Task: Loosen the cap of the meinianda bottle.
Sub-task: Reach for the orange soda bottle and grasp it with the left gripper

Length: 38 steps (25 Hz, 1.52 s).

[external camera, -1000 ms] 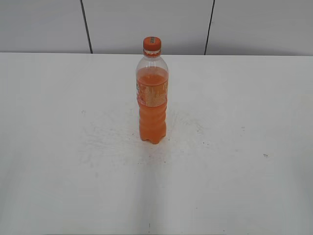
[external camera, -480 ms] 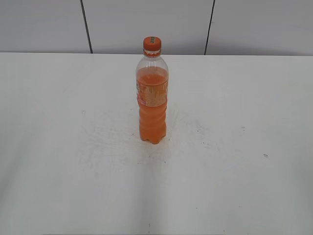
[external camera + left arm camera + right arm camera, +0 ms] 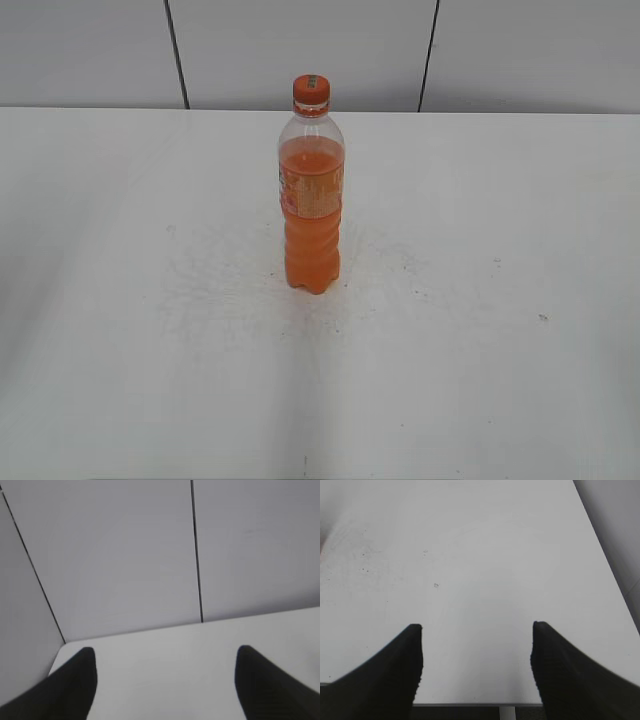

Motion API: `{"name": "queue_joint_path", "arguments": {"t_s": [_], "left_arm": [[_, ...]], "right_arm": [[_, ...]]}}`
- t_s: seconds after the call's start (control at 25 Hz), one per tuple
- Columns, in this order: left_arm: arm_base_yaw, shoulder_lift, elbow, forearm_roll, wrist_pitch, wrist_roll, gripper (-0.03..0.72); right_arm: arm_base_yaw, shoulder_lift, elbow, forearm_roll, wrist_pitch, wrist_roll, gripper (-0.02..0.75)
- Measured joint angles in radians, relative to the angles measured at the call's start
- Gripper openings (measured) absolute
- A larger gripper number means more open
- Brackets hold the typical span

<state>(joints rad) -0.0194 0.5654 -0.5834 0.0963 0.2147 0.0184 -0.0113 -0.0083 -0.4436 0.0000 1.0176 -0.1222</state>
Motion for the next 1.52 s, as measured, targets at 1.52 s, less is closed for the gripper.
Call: {"name": "queue_joint_path", "arguments": {"t_s": [1.52], "left_arm": [[0.006, 0.947, -0.001, 0.37, -0.866, -0.195, 0.452]], "right_arm": [[0.0, 0.0, 0.0, 0.0, 0.0, 0.0, 0.51]]}}
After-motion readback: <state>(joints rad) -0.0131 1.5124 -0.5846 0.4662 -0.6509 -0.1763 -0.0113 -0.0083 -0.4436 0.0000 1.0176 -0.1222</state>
